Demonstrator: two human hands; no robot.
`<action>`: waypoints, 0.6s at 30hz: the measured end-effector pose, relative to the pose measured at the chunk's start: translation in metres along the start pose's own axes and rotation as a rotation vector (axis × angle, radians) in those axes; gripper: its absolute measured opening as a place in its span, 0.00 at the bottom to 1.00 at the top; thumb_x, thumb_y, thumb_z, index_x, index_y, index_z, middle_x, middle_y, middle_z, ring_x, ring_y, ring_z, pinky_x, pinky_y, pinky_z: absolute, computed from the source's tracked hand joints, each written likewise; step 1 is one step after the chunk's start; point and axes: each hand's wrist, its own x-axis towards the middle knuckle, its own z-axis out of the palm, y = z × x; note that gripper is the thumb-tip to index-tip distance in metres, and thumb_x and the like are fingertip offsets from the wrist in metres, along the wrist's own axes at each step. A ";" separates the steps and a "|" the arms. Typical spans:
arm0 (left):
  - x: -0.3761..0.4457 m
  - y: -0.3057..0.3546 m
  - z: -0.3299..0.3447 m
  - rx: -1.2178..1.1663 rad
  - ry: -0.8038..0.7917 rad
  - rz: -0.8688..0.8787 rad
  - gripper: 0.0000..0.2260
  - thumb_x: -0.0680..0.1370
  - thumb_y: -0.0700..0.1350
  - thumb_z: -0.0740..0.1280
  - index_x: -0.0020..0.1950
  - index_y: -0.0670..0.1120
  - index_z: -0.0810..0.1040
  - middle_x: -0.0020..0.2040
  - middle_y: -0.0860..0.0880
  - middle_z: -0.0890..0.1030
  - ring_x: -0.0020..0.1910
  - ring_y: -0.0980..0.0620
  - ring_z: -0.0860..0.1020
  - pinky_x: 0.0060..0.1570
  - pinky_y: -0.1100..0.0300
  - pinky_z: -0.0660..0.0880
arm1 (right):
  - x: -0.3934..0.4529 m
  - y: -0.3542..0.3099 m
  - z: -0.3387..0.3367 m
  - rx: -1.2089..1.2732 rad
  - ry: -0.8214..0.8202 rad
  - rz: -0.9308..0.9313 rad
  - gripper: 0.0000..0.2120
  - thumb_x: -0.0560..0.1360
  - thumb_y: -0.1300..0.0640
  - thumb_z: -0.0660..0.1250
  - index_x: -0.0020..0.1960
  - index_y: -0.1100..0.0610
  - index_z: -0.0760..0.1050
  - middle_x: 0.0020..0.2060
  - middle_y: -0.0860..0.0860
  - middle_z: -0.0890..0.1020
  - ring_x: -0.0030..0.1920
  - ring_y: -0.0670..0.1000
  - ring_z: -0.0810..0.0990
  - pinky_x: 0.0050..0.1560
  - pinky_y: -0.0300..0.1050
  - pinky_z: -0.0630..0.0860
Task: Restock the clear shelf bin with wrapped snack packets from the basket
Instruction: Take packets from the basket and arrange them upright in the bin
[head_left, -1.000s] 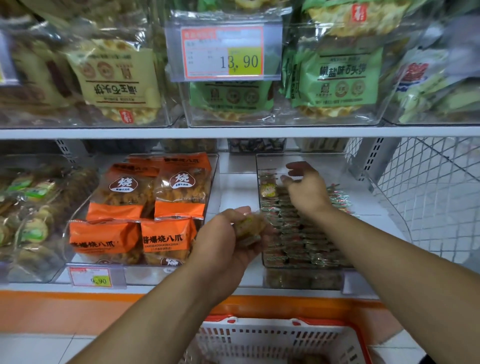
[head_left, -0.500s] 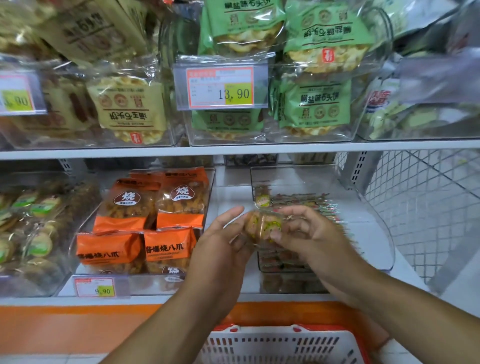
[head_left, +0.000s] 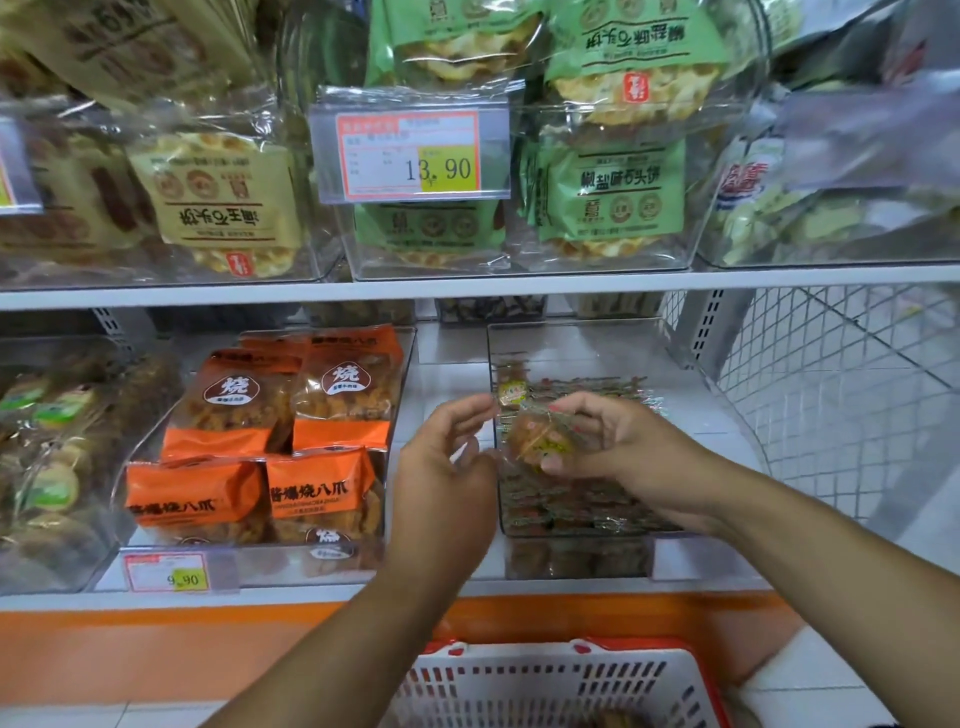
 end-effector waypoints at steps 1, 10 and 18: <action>0.000 0.000 0.003 0.154 -0.014 0.054 0.21 0.79 0.33 0.68 0.64 0.57 0.77 0.59 0.65 0.78 0.61 0.68 0.75 0.59 0.78 0.70 | 0.008 0.006 -0.007 -0.109 0.059 0.001 0.20 0.67 0.58 0.80 0.56 0.50 0.80 0.53 0.48 0.86 0.57 0.49 0.83 0.62 0.50 0.77; 0.002 -0.024 0.029 0.917 -0.326 0.185 0.41 0.75 0.50 0.72 0.80 0.56 0.49 0.82 0.56 0.40 0.82 0.48 0.53 0.70 0.53 0.69 | 0.091 0.055 -0.009 -0.488 0.455 0.047 0.21 0.68 0.49 0.81 0.59 0.50 0.79 0.51 0.46 0.83 0.47 0.49 0.82 0.41 0.40 0.75; 0.007 -0.032 0.025 0.877 -0.349 0.119 0.44 0.77 0.55 0.68 0.82 0.53 0.40 0.82 0.53 0.35 0.82 0.50 0.48 0.74 0.53 0.63 | 0.135 0.053 -0.001 -0.586 0.463 0.086 0.33 0.72 0.60 0.75 0.74 0.50 0.67 0.49 0.52 0.82 0.46 0.55 0.81 0.44 0.43 0.78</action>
